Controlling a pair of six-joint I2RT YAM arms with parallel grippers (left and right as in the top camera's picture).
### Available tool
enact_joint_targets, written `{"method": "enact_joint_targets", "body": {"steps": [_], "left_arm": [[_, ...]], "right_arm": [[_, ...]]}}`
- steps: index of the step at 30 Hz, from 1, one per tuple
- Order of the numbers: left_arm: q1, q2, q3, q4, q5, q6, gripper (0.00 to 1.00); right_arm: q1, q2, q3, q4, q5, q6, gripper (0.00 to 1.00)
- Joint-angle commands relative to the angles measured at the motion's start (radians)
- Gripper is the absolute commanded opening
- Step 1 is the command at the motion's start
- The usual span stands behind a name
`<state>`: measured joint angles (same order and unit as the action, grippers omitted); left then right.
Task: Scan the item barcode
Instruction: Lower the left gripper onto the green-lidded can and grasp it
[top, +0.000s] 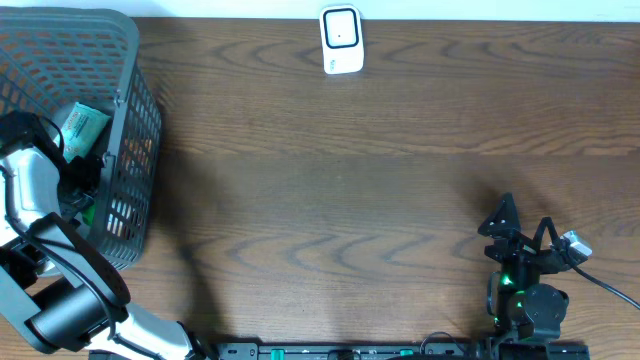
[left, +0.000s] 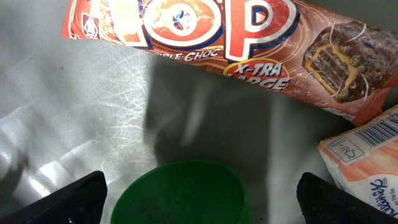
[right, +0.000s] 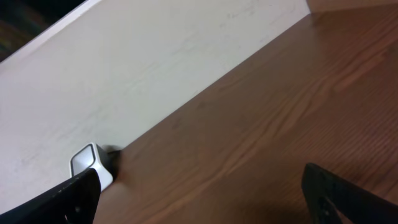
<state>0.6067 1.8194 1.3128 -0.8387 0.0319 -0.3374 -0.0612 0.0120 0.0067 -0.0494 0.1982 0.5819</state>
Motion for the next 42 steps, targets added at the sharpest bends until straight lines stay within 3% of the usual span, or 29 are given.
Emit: {"method": "enact_joint_targets", "body": {"steps": [1, 13, 21, 26, 28, 34, 42], "left_arm": [[0.0, -0.007, 0.0, -0.028, 0.009, -0.017, 0.98], [0.0, -0.007, -0.003, -0.119, 0.01, -0.211, 0.98], [0.0, -0.007, -0.14, -0.019, 0.009, -0.225, 0.98], [0.0, -0.007, -0.226, 0.042, 0.009, -0.225, 0.74], [0.0, -0.007, -0.232, 0.045, 0.008, -0.218, 0.71], [0.0, -0.008, -0.228, 0.059, 0.008, -0.206, 0.66], [0.0, -0.024, -0.173, 0.05, 0.008, -0.145, 0.66]], "right_arm": [[0.009, -0.005, -0.001, -0.004, 0.002, 0.005, 0.99], [0.009, -0.005, -0.001, -0.004, 0.002, 0.005, 0.99], [0.009, -0.005, -0.001, -0.004, 0.002, 0.005, 0.99], [0.009, -0.005, -0.001, -0.004, 0.002, 0.005, 0.99], [0.009, -0.005, -0.001, -0.004, 0.002, 0.005, 0.99], [0.009, -0.005, -0.001, -0.004, 0.002, 0.005, 0.99], [0.009, -0.005, -0.001, -0.004, 0.002, 0.005, 0.99]]}}
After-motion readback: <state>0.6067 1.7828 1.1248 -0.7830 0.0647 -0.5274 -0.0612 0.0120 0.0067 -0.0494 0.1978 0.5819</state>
